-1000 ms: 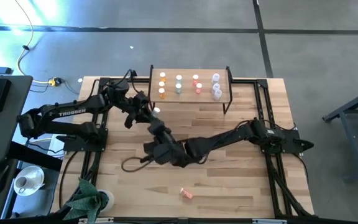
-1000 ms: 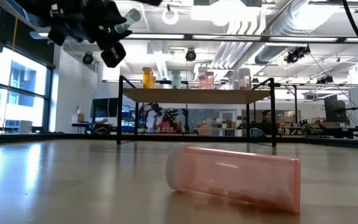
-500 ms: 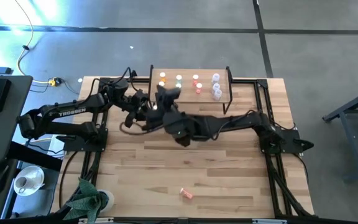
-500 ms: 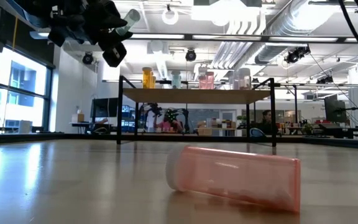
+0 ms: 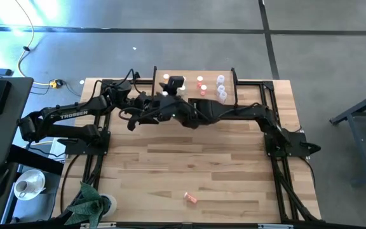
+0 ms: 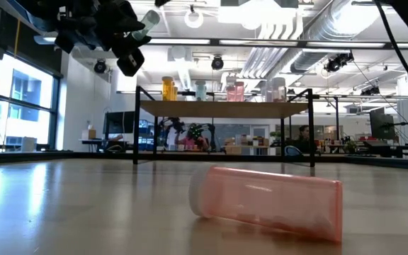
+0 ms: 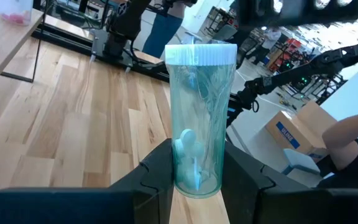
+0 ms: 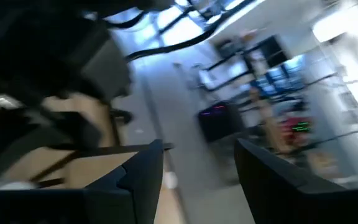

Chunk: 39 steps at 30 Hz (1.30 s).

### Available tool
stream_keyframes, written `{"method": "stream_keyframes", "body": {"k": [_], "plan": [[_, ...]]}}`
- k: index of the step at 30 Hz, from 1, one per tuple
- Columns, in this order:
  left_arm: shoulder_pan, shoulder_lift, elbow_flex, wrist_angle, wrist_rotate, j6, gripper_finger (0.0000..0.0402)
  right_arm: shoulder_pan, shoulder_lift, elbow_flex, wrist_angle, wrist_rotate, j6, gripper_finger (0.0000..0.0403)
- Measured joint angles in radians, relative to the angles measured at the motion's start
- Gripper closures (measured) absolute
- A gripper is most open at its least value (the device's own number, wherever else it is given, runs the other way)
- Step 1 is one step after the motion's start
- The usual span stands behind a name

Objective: Pick and place medicine bottles onto shelf by color
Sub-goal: Put the blue pill bottle on the shelf aligned with the blue pill bottles

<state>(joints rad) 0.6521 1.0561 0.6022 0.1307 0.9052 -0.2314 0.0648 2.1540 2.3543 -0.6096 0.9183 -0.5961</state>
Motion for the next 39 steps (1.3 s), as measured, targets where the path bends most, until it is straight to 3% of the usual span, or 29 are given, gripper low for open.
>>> {"method": "stream_keyframes", "body": {"k": [6, 14, 20, 25, 28, 34, 39], "plan": [[0.000, 0.000, 0.000, -0.001, 0.000, 0.000, 0.0307, -0.033, -0.001, 0.000, -0.131, -0.167, 0.177, 0.0215], [0.000, 0.000, 0.000, -0.011, -0.013, 0.037, 0.0307, -0.030, -0.100, 0.001, -0.130, -0.288, 0.255, 0.0215], [-0.008, 0.000, 0.000, -0.028, -0.025, 0.134, 0.0307, -0.030, -0.172, 0.002, -0.178, -0.436, 0.405, 0.0215], [-0.069, 0.000, -0.001, -0.079, -0.132, 0.270, 0.0307, -0.030, -0.208, 0.002, -0.182, -0.552, 0.578, 0.0215], [-0.113, 0.000, -0.001, -0.081, -0.199, 0.306, 0.0307, -0.030, -0.210, 0.002, -0.192, -0.572, 0.597, 0.0215], [-0.189, 0.000, -0.001, -0.076, -0.213, 0.346, 0.0307, -0.030, -0.209, 0.002, -0.279, -0.684, 0.600, 0.0215], [-0.237, 0.000, -0.001, -0.073, -0.257, 0.365, 0.0307, -0.007, -0.210, -0.016, -0.301, -0.694, 0.599, 0.0215]]}}
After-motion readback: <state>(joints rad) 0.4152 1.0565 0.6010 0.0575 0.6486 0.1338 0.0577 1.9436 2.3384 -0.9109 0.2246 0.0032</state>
